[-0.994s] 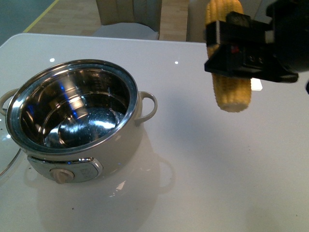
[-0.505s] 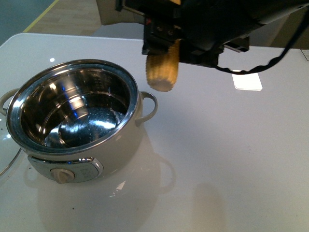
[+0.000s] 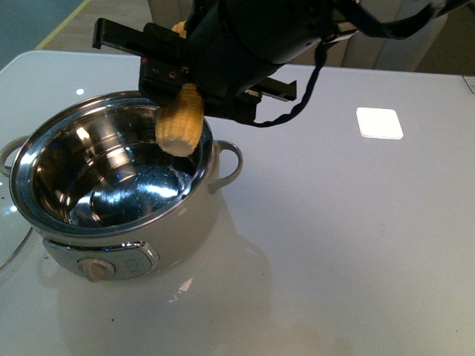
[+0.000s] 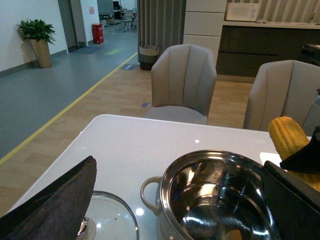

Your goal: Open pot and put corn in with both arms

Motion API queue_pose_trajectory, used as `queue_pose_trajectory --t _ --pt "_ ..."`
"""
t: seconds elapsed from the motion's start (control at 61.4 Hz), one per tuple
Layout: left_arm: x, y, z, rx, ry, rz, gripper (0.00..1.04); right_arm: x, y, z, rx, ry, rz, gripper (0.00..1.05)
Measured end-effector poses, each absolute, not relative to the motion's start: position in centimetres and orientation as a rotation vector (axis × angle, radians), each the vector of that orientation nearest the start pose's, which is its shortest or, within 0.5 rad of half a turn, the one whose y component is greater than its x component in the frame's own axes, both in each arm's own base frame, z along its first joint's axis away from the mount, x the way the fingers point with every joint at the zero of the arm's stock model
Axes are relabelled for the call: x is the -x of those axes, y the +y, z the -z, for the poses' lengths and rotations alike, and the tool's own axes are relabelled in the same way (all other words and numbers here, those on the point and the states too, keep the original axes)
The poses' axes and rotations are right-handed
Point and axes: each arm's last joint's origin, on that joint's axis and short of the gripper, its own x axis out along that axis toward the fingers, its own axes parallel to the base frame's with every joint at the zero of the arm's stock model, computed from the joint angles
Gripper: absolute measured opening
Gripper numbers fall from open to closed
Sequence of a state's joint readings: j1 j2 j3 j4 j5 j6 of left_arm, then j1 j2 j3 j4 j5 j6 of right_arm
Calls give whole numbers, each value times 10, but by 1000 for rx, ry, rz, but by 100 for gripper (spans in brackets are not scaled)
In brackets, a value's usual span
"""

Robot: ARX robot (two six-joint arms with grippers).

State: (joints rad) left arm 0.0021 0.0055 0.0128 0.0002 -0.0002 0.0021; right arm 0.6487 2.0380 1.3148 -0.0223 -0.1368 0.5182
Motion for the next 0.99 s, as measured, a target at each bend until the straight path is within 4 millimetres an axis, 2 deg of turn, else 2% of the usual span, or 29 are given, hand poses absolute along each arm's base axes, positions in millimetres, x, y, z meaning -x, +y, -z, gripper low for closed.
queue_pose_trajectory --t 0.244,0.554,0.913,0.994 --pt "-97 0 -167 -2 -7 -2 98 -349 299 -148 -274 963 -554 39" --pt "-97 0 -167 -2 -7 -2 98 -349 330 -127 -223 1029 -561 43" --pt "-97 0 -167 -2 -7 -2 98 -351 330 -106 -179 1079 -497 48" --pt "-97 0 -167 -2 -7 -2 98 -351 330 -104 -177 1083 -495 53"
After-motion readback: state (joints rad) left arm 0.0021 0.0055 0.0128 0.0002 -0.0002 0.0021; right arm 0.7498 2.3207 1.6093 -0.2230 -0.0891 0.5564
